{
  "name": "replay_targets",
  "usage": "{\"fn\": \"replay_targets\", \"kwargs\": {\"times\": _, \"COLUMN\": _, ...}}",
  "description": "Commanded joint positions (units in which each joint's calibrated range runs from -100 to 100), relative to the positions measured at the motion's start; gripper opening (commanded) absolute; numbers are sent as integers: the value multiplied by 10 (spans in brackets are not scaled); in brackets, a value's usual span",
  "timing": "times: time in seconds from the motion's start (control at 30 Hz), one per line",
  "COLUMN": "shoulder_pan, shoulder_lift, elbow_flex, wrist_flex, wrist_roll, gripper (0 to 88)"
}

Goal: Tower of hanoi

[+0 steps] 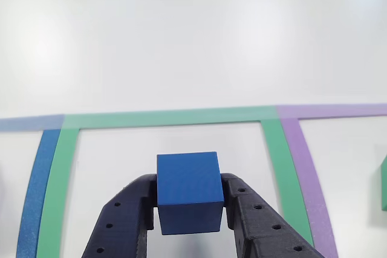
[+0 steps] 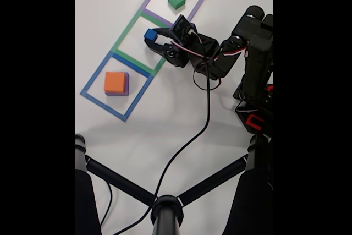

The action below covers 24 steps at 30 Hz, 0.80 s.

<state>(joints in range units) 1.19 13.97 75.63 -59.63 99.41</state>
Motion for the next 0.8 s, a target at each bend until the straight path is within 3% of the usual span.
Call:
{"fn": "replay_targets", "kwargs": {"times": 0.0, "shoulder_pan": -1, "shoulder_lift": 21, "elbow_flex": -24, "wrist_flex": -31, "wrist_roll": 6, "gripper": 1}}
{"fn": "replay_targets", "kwargs": {"times": 0.47, "shoulder_pan": 2, "shoulder_lift": 73, "elbow_flex": -42, "wrist_flex": -59, "wrist_roll": 6, "gripper": 82}}
{"fn": "replay_targets", "kwargs": {"times": 0.77, "shoulder_pan": 8, "shoulder_lift": 77, "elbow_flex": -38, "wrist_flex": -79, "wrist_roll": 6, "gripper": 251}}
